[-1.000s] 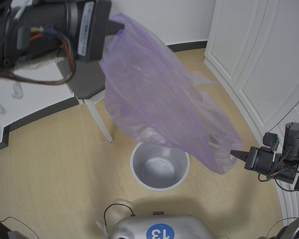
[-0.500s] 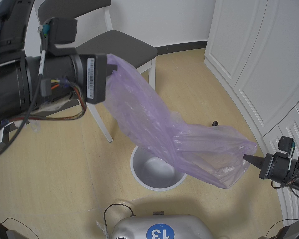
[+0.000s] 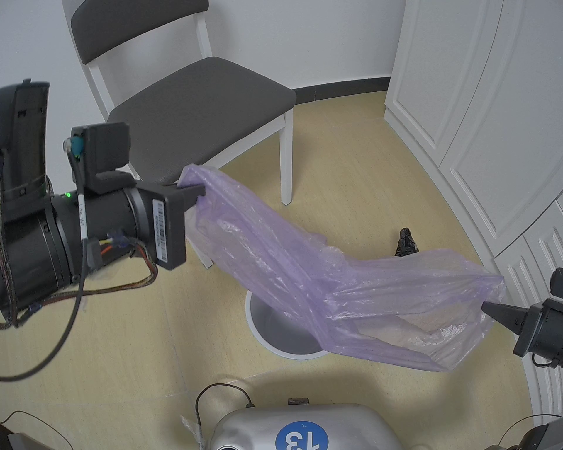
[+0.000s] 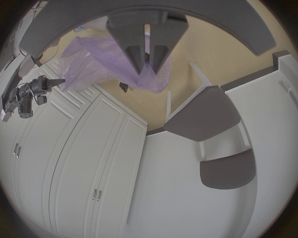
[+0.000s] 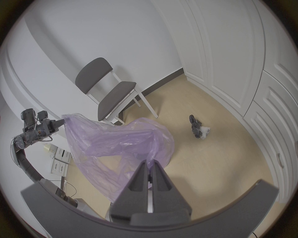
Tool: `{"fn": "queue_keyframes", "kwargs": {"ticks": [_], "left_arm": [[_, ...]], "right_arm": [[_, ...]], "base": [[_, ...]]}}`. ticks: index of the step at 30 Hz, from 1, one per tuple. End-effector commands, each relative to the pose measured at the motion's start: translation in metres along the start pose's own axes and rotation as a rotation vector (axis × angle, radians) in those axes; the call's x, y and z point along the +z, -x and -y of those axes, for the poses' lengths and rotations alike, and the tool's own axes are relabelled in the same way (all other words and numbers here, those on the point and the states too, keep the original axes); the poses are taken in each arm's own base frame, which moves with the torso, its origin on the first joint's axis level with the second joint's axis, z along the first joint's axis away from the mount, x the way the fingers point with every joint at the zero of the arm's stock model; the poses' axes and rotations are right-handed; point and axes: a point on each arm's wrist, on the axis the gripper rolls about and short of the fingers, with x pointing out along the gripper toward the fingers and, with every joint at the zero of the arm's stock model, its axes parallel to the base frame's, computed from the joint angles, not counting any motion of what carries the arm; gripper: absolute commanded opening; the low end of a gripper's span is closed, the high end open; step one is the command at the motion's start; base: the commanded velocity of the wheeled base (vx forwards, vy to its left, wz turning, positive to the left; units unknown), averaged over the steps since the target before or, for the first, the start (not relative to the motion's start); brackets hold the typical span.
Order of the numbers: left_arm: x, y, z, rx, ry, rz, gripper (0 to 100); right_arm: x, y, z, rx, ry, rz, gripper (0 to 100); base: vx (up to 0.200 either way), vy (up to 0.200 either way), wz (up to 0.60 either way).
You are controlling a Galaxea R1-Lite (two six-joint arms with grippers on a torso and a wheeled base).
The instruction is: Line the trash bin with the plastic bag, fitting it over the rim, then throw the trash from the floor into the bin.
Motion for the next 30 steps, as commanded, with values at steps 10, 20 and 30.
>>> {"fn": "queue_keyframes", "kwargs": {"ticks": [10, 20, 30], "left_arm": [[-0.042, 0.023, -0.011, -0.037, -0.002, -0.085, 0], [-0.073, 0.009, -0.005, -0.118, 0.023, -0.085, 0], [-0.077, -0.007, 0.006, -0.14, 0.005, -0.089, 0]], "right_arm": [[-0.016, 0.034, 0.013, 0.002, 0.071, -0.037, 0], [-0.022, 0.022, 0.011, 0.009, 0.193, -0.101, 0], [-0.017, -0.021, -0.007, 0.036, 0.296, -0.127, 0]], "base": [[0.0, 0.0, 0.0], [0.0, 0.0, 0.0], [0.0, 0.0, 0.0]]}}
